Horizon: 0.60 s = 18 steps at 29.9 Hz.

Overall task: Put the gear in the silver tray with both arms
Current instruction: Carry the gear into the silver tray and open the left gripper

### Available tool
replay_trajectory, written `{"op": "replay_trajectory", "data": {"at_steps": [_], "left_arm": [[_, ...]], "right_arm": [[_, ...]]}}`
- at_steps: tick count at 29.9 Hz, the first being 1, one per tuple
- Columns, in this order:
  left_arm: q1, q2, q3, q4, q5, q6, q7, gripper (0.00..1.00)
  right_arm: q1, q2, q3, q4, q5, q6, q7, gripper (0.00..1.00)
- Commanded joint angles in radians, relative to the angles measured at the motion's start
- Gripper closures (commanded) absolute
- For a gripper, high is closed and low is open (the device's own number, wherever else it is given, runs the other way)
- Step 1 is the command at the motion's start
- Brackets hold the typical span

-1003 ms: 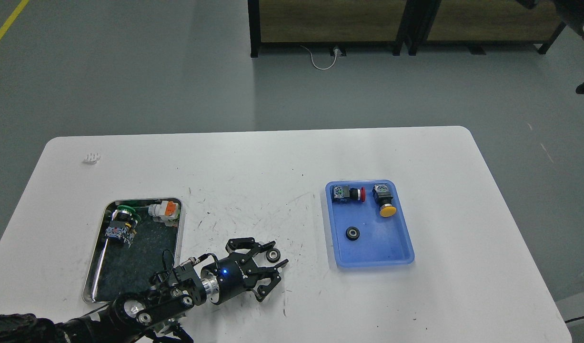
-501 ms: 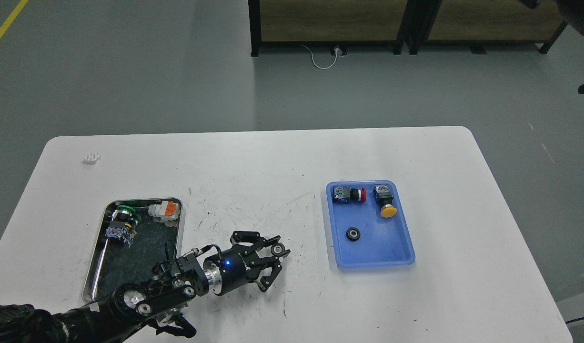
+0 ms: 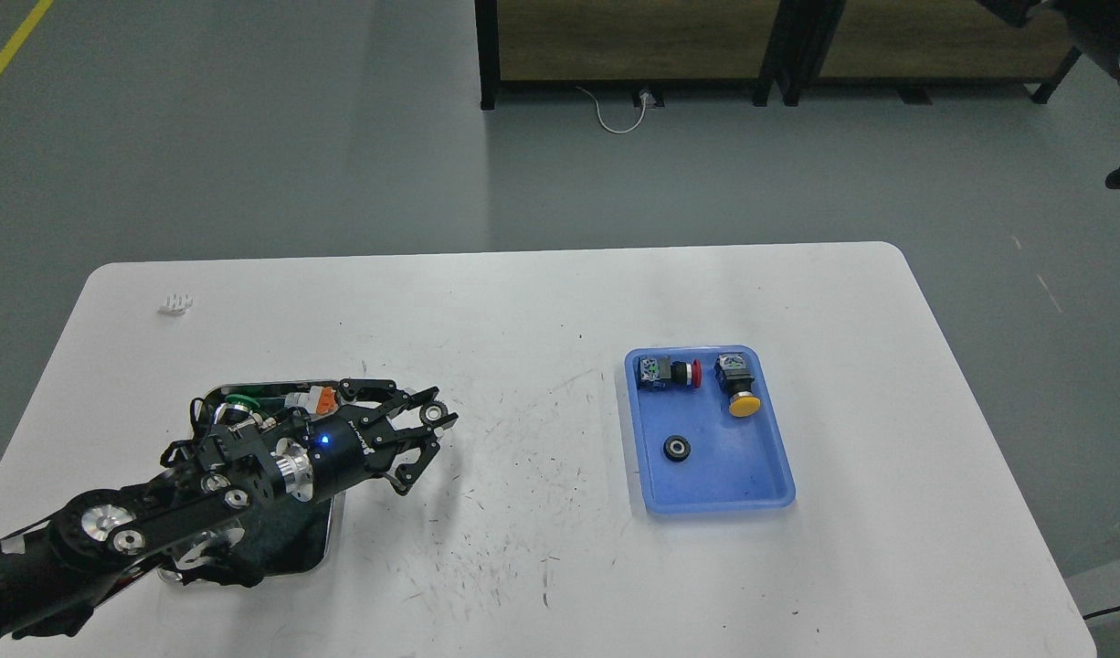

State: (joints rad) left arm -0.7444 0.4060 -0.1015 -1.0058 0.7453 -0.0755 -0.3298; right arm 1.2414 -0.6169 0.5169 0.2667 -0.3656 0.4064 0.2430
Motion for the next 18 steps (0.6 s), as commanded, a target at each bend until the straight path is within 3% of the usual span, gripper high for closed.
{"op": "replay_trajectory", "data": {"at_steps": [1, 8, 18], "left_arm": [[-0.001, 0.098, -0.001, -0.083, -0.007, 0.0, 0.002, 0.71], [0.033, 0.226, -0.001, -0.146, -0.012, -0.001, -0.012, 0.71], [0.138, 0.277, -0.001, -0.142, -0.023, 0.009, -0.021, 0.71]], "right_arm": [[-0.002, 0.002, 0.0, -0.004, -0.001, 0.0, 0.001, 0.0], [-0.002, 0.003, 0.0, -0.006, -0.001, -0.001, 0.001, 0.0], [0.013, 0.002, -0.034, -0.009, -0.001, -0.008, 0.001, 0.0]]}}
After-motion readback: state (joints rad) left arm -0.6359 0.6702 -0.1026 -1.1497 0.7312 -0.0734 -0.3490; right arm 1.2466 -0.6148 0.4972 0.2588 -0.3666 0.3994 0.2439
